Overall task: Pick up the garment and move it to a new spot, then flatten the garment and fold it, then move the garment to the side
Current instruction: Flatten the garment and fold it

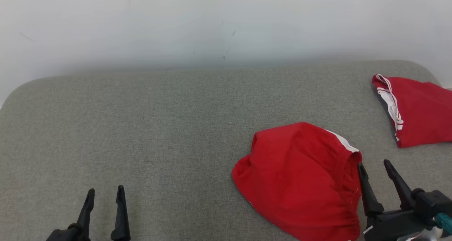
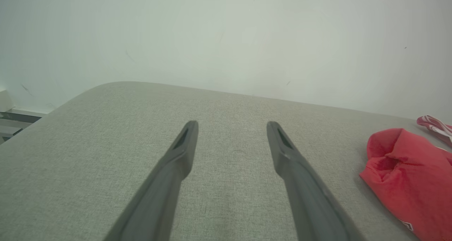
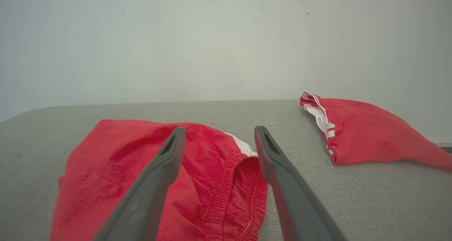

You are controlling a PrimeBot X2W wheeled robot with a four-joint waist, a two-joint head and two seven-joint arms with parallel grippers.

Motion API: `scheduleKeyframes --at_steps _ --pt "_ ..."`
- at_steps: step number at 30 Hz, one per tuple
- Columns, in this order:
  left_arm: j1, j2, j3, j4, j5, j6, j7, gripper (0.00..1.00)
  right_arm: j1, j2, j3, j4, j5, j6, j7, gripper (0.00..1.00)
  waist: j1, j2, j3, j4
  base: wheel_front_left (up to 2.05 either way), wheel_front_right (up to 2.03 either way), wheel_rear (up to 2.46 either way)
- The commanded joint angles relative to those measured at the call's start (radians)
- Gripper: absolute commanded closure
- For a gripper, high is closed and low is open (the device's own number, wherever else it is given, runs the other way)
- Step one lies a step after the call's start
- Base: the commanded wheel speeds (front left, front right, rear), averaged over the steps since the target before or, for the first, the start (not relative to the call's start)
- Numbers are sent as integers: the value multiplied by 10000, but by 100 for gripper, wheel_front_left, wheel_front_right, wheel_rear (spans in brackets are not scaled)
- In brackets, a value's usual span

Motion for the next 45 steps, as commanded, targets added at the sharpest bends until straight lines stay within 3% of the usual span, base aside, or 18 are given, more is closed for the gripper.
scheduleKeyframes --at_steps 1,12,27,28,29,30,37,45 --pt "-129 4 -40 -4 -67 -10 -3 0 -304 -129 8 219 -11 -28 -41 0 0 0 101 87 0 0 0" --pt "-513 4 -478 48 -195 112 -3 0 -2447 -1061 464 2946 367 -28 516 0 0 0 798 854 0 0 0" --pt "-1028 4 -680 85 -332 206 -3 0 -4003 -1282 1470 6370 1525 -28 801 0 0 0 1557 1528 0 0 0" --pt "-1038 4 -687 91 -337 216 -3 0 -4044 -1247 1561 6549 1631 -28 846 11 0 0 1567 1540 0 0 0" --pt "-1041 6 -688 94 -340 227 -3 0 -4081 -1204 1647 6636 1746 -26 764 61 0 0 1572 1543 0 0 0" --pt "-1044 6 -684 91 -336 233 -3 0 -4113 -1189 1730 6716 1850 -26 700 100 0 0 1572 1538 0 0 0" --pt "-1013 6 -647 134 -362 256 -3 0 -4558 -1465 2155 7027 2294 -26 212 100 0 0 1452 1397 0 0 0" --pt "-986 6 -677 153 -388 261 -3 0 -5378 -1876 2465 6465 2312 -26 -22 100 0 0 1276 1282 0 0 0"
